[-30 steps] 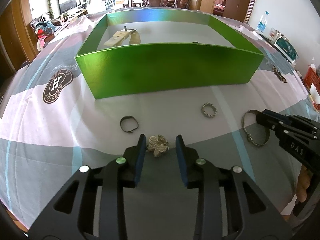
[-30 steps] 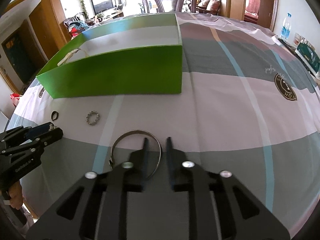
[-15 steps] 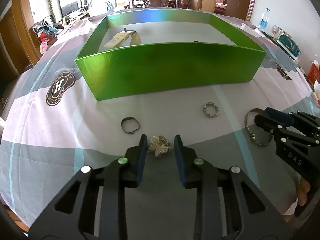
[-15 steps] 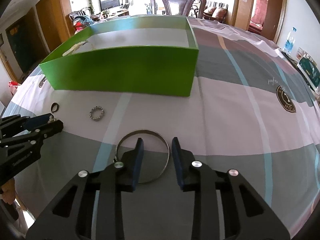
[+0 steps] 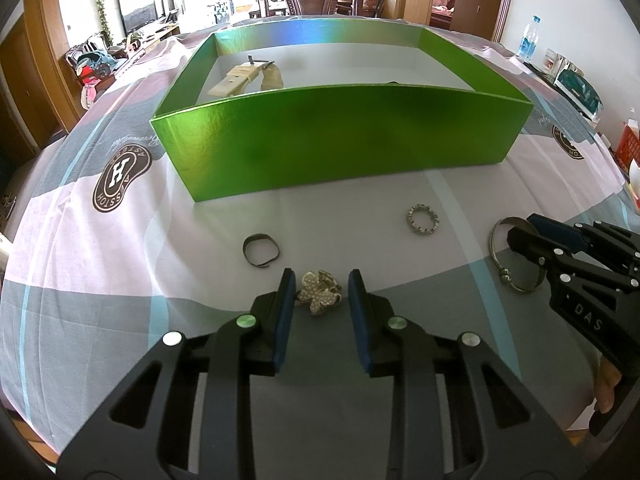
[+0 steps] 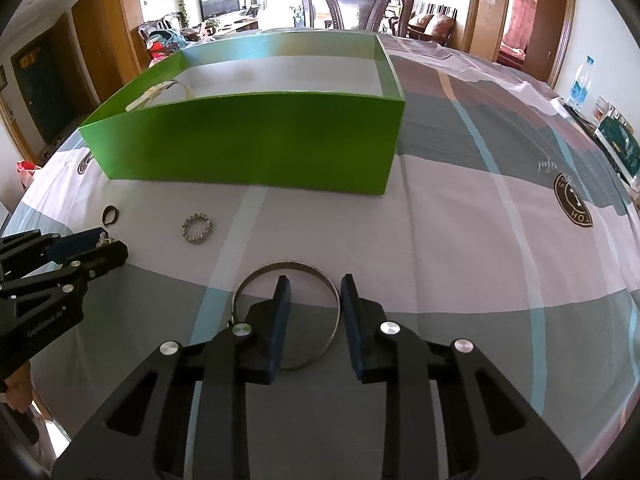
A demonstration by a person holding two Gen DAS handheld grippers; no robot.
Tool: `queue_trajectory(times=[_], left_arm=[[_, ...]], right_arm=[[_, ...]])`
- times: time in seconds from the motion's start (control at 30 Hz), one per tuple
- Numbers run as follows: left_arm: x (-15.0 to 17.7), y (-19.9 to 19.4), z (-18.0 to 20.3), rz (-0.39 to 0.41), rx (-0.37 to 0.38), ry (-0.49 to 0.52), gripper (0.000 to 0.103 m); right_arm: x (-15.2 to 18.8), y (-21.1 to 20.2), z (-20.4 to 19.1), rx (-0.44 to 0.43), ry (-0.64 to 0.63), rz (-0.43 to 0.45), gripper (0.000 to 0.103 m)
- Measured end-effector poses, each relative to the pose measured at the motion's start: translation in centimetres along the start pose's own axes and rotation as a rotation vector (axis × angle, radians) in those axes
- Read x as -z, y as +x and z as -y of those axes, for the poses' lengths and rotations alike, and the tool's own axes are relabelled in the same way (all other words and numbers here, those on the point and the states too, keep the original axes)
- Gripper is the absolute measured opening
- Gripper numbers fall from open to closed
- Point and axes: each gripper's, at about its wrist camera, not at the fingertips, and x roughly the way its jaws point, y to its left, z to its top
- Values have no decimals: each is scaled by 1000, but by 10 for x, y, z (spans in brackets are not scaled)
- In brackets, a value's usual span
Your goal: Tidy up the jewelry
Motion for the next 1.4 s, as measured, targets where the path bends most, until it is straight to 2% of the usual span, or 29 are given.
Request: queue_trajectory(times=[0.23,0.27,0.3,0.4,0.6,0.87,0.93,1.0,1.07,1.1,1.23,1.33,1.37,1.4], left_arm=[[0,1,1,3,-2,0,29],[0,1,1,5,-2,-1,29],[0,1,1,5,-2,-3,28],[0,1,2,8,-3,-3,23],[-1,1,0,8,-4,-8,23],[-2,2,1,10,-11,-12,23],[-2,2,1,10,-11,-12,23],[-2,2,1,8,-10,-10,25],[-2,2,2,9,-4,-5,34],[-1,3,3,10,-6,-2,34],[-1,4,3,15,-8,0,34],[0,4,2,22,-11,-2,23],[0,4,2,22,-7,-4,23],[0,3,2,22,-5,-4,23]], right_arm=[[1,0,-1,-6,-6,13,27],[1,0,-2,-11,-9,16,20],[1,0,-1,-14,-9,18,10],[-1,0,2,-39,4,16,6],[-1,-1,2,-35,23,13,5],[1,-3,12,39,69,-7,6],[3,-5,7,12,47,-22,6],[6,-9,2,-46,24,-22,10],[6,-10,-1,-40,9,-7,22],[5,-10,-1,-27,8,0,23],[2,-4,1,-14,16,0,23],[2,-2,-1,-6,4,6,22],[2,-2,-3,-8,-1,7,17],[3,-2,-4,-16,-3,8,7]])
